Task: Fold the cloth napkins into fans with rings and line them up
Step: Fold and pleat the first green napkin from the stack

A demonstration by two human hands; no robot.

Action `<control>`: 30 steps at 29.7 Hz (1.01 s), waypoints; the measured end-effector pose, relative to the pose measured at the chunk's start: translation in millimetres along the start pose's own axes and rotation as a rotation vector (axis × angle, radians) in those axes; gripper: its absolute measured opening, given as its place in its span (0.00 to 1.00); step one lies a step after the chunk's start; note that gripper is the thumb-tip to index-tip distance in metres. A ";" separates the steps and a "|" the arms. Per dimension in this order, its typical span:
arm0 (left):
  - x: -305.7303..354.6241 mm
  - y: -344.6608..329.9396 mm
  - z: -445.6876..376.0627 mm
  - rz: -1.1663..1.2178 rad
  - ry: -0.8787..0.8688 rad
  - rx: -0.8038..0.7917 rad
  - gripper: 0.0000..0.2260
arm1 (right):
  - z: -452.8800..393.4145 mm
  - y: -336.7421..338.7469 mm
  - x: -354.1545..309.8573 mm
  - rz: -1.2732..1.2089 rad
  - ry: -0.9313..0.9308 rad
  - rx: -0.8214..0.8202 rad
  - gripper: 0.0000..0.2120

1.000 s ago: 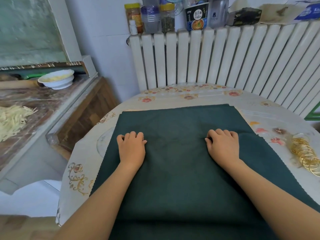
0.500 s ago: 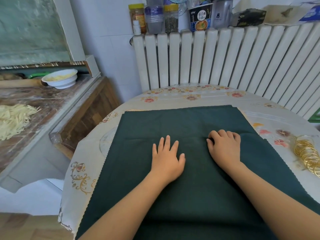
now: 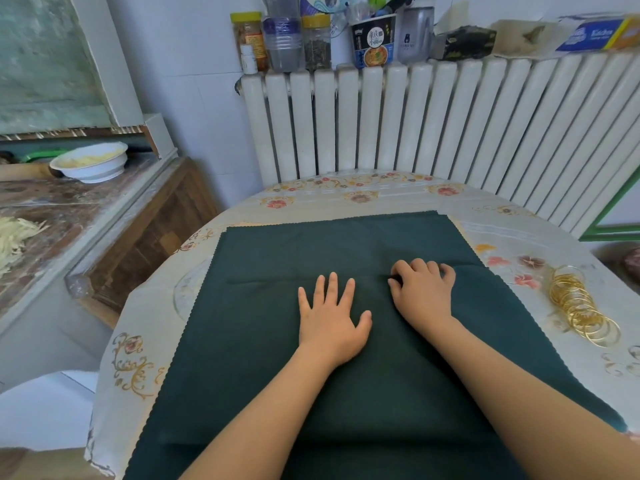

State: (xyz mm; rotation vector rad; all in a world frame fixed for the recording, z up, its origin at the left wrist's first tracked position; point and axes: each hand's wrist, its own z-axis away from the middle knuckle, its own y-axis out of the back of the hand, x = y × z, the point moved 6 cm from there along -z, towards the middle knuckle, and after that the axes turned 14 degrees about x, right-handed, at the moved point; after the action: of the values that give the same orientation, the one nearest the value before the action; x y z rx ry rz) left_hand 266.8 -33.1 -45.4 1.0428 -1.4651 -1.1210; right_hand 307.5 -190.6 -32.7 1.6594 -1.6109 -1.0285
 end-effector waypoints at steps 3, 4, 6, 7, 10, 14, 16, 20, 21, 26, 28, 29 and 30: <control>-0.8 -4.3 0.6 -0.056 -0.010 0.005 0.31 | -2.1 2.9 8.6 0.014 -0.014 -0.050 0.11; -1.9 -4.5 0.7 -0.061 -0.014 0.001 0.31 | -2.6 3.7 11.6 0.011 -0.029 -0.061 0.11; -1.7 -4.5 0.6 -0.074 -0.019 -0.002 0.31 | -2.7 6.7 20.5 0.016 -0.058 -0.071 0.10; -0.6 -5.0 0.4 -0.083 -0.021 -0.003 0.31 | -2.4 9.3 26.3 0.027 -0.068 -0.073 0.10; -2.3 -5.7 1.1 -0.095 -0.018 -0.002 0.30 | -2.4 14.2 40.5 0.093 -0.068 -0.096 0.08; -1.0 -5.6 1.5 -0.101 -0.024 -0.001 0.30 | -5.5 21.1 63.7 0.219 -0.069 -0.124 0.11; -0.7 -6.1 1.1 -0.101 -0.021 0.001 0.30 | -8.0 25.0 72.7 0.271 -0.071 -0.133 0.13; 0.1 -5.7 0.5 -0.107 -0.023 0.010 0.30 | -13.2 30.3 89.2 0.375 -0.091 -0.180 0.15; 0.1 -5.6 0.4 -0.107 -0.024 0.009 0.29 | -14.2 31.1 92.2 0.386 -0.105 -0.190 0.16; 0.8 -5.0 1.4 -0.100 -0.033 -0.020 0.28 | -7.0 33.7 75.8 0.234 -0.004 -0.160 0.22; 4.3 -1.2 2.2 -0.053 -0.056 -0.043 0.27 | 8.0 40.5 56.7 0.026 0.018 -0.142 0.22; 8.3 2.1 4.2 -0.027 -0.074 -0.044 0.26 | 17.7 43.8 47.6 -0.061 0.022 -0.150 0.22; 12.1 4.9 6.5 -0.010 -0.090 -0.038 0.25 | 27.3 45.1 39.1 -0.121 0.022 -0.172 0.21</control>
State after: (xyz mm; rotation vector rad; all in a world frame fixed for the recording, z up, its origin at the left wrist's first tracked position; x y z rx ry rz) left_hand 258.2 -42.9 -39.0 0.9852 -1.5052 -1.2123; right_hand 259.2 -230.5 -13.4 1.6612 -1.3812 -1.1706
